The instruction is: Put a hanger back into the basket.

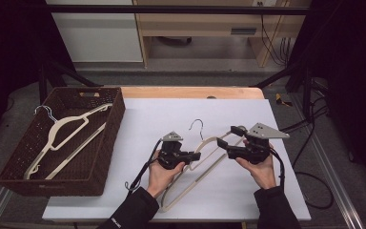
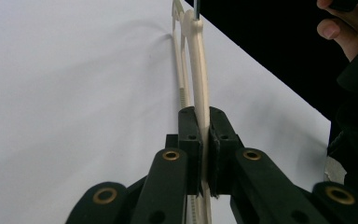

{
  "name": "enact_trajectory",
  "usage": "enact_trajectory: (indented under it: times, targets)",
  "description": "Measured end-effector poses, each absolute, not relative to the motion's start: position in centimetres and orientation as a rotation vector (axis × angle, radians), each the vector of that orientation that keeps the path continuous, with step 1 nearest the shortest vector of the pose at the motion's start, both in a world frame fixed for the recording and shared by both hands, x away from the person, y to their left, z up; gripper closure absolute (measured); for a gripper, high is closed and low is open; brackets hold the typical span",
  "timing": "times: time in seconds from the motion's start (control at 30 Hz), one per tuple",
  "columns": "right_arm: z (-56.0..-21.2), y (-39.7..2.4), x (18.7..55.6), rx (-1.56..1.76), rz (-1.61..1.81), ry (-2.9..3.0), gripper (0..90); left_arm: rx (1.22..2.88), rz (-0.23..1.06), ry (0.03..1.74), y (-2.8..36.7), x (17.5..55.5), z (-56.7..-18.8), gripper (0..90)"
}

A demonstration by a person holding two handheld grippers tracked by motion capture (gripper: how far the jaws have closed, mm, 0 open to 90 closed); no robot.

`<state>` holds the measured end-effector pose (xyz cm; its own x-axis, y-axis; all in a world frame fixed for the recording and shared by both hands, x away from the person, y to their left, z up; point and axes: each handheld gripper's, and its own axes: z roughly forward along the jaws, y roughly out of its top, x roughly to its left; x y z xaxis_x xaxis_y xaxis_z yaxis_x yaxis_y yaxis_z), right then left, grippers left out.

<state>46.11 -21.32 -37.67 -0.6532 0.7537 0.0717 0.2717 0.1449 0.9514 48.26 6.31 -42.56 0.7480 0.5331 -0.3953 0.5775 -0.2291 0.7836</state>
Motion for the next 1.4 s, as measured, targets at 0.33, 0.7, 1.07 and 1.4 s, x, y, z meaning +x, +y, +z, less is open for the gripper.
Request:
enact_trajectory:
  times: [0.33, 0.7, 1.07, 1.4]
  targets:
    - [-38.1, -23.5, 44.1, 1.004, 1.502, 1.956, 13.8, 1.935, 0.036, 0.755, 8.3, 47.0, -39.9, 86.2]
    - [-38.8, -25.3, 42.7, 1.064, 1.498, 1.916, 4.8, 1.925, 0.167, 0.671, 13.1, 45.5, -34.6, 86.2]
    - [-39.1, -25.8, 42.0, 1.082, 1.473, 1.917, 3.5, 1.881, 0.259, 0.648, 18.8, 45.3, -29.9, 86.2]
    - [-39.1, -25.8, 42.0, 1.092, 1.472, 1.908, 2.7, 1.889, 0.355, 0.64, 22.9, 45.4, -26.8, 86.3]
